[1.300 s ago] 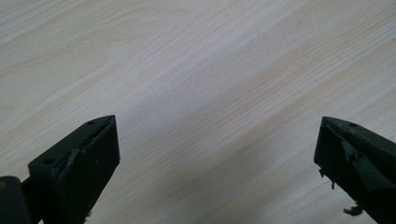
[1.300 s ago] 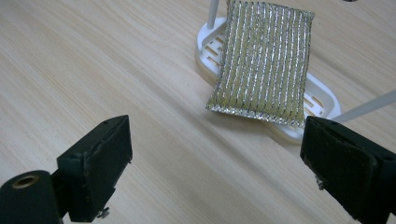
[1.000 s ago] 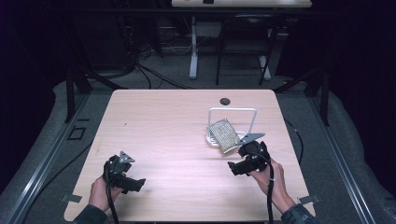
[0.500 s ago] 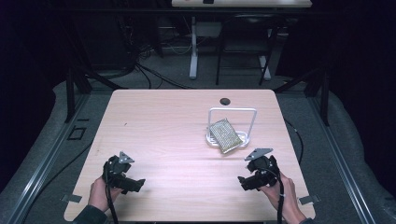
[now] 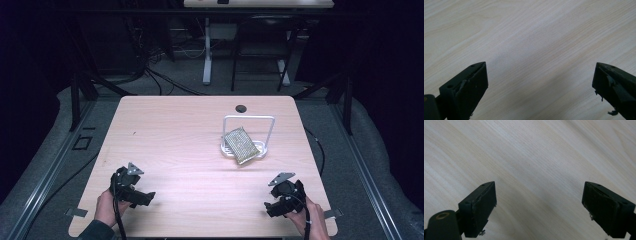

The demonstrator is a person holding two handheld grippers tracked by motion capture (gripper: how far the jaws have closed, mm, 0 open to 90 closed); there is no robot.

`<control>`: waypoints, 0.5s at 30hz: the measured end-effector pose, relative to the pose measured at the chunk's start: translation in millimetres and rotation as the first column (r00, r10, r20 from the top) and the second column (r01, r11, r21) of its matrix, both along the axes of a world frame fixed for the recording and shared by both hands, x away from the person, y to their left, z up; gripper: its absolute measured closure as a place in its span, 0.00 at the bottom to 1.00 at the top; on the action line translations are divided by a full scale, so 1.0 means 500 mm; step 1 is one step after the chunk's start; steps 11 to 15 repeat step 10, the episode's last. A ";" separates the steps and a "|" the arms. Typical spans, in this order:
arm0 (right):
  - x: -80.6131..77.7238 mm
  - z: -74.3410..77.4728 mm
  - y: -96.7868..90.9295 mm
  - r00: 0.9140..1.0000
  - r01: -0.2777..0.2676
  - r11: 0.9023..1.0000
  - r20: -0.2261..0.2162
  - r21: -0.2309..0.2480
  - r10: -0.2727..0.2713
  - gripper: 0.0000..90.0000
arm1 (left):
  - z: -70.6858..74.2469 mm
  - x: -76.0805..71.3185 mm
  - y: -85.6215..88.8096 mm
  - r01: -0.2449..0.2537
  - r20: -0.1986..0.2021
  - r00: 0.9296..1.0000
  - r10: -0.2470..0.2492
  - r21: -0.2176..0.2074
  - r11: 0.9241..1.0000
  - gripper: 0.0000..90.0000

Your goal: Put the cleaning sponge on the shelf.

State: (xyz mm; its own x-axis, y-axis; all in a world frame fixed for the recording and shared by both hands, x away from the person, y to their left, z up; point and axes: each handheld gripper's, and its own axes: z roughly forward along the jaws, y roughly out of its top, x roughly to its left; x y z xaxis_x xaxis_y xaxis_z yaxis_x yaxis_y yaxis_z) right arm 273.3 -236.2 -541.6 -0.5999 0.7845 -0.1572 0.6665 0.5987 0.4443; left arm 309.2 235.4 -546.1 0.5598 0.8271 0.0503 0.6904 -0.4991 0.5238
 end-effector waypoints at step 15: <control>0.004 -0.003 -0.009 1.000 0.004 1.000 0.004 0.001 -0.004 0.14 | -0.001 0.001 -0.001 0.005 -0.001 1.000 -0.005 0.003 1.000 0.00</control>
